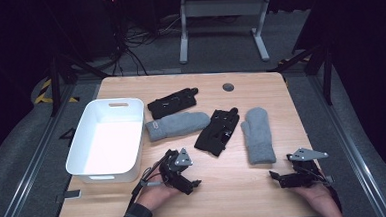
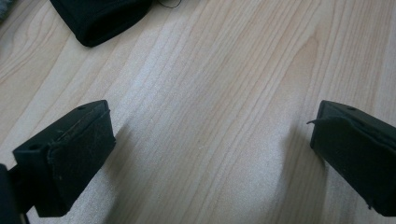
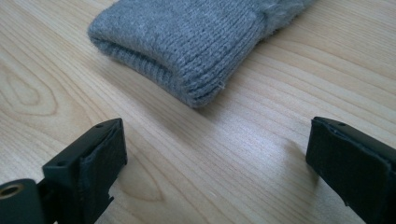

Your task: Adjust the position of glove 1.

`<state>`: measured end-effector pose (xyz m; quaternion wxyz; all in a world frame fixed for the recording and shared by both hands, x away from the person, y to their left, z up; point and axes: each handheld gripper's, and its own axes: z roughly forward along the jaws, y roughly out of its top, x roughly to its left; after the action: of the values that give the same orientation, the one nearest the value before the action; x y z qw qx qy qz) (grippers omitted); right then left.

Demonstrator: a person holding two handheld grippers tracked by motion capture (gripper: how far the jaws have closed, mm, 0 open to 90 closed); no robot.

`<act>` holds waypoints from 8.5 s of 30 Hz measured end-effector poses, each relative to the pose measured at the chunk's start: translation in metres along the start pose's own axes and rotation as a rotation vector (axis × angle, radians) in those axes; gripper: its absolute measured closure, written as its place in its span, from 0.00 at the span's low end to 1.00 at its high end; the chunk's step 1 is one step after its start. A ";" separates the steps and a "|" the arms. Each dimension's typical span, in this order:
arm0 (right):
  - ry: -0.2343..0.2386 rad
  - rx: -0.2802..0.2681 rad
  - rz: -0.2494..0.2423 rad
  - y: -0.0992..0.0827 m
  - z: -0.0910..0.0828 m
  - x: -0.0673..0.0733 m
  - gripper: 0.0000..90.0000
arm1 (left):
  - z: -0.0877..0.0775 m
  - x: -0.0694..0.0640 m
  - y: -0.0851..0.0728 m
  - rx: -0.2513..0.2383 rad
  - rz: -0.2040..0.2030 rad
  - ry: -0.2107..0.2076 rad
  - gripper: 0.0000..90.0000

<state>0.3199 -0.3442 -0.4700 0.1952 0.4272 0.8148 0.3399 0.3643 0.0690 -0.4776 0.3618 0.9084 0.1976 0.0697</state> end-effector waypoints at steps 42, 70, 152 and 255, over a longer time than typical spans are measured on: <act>0.181 -0.032 -0.041 0.061 0.017 -0.023 1.00 | -0.001 0.002 -0.001 -0.008 0.003 -0.003 0.02; 0.316 -0.025 -0.153 0.073 0.018 0.021 1.00 | -0.001 0.001 -0.001 -0.008 0.003 -0.003 0.02; 0.108 0.068 -0.064 0.064 0.017 0.006 1.00 | -0.001 0.002 -0.001 -0.007 0.005 -0.004 0.02; -0.141 -0.034 0.130 0.041 0.041 -0.066 0.23 | -0.001 0.135 0.078 0.081 -0.246 0.275 1.00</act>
<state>0.4049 -0.3665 -0.4666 0.2370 0.4985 0.7637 0.3349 0.5111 0.0739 -0.4258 0.3001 0.8732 0.3575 0.1405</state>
